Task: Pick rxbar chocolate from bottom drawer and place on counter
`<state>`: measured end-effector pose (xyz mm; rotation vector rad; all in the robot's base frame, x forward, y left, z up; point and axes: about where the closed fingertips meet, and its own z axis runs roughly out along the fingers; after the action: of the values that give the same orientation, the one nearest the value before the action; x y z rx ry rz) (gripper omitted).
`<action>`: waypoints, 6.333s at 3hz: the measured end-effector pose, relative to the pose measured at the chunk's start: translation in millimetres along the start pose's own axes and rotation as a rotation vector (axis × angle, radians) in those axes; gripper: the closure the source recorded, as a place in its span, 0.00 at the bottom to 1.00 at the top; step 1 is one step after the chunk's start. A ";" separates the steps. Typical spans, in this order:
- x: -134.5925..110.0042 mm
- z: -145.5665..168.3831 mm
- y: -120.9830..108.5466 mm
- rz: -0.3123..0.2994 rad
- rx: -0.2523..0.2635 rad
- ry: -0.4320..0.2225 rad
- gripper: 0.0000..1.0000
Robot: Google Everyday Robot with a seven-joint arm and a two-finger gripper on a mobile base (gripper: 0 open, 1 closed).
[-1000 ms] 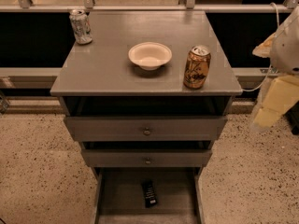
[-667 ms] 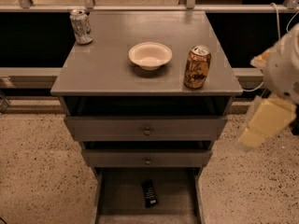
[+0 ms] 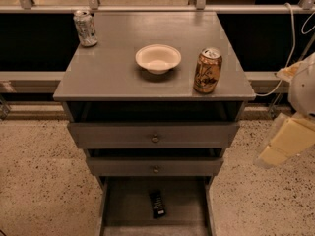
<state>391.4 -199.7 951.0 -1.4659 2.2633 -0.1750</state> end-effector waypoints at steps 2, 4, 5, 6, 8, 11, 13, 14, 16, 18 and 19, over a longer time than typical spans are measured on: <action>42.8 127.1 44.8 0.078 -0.172 -0.223 0.00; 26.2 214.6 64.8 0.248 -0.174 -0.685 0.00; 28.1 232.3 74.6 0.223 -0.185 -0.757 0.00; 7.3 248.0 84.2 0.144 -0.276 -0.792 0.00; -36.4 327.1 145.2 -0.041 -0.317 -0.997 0.00; -45.5 472.6 216.1 -0.205 -0.408 -0.951 0.00; -33.8 539.9 201.8 0.030 -0.585 -1.002 0.00; -34.2 530.7 203.3 0.012 -0.633 -1.043 0.00; 8.1 585.9 204.0 0.075 -0.561 -0.967 0.00; 60.3 661.5 210.3 -0.006 -0.348 -0.919 0.00; 60.2 661.4 210.4 -0.007 -0.348 -0.920 0.00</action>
Offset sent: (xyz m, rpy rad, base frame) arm 0.0372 0.0373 -0.1941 0.9606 -0.2977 0.1788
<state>474.3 -78.4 270.0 -1.3112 1.5557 0.7714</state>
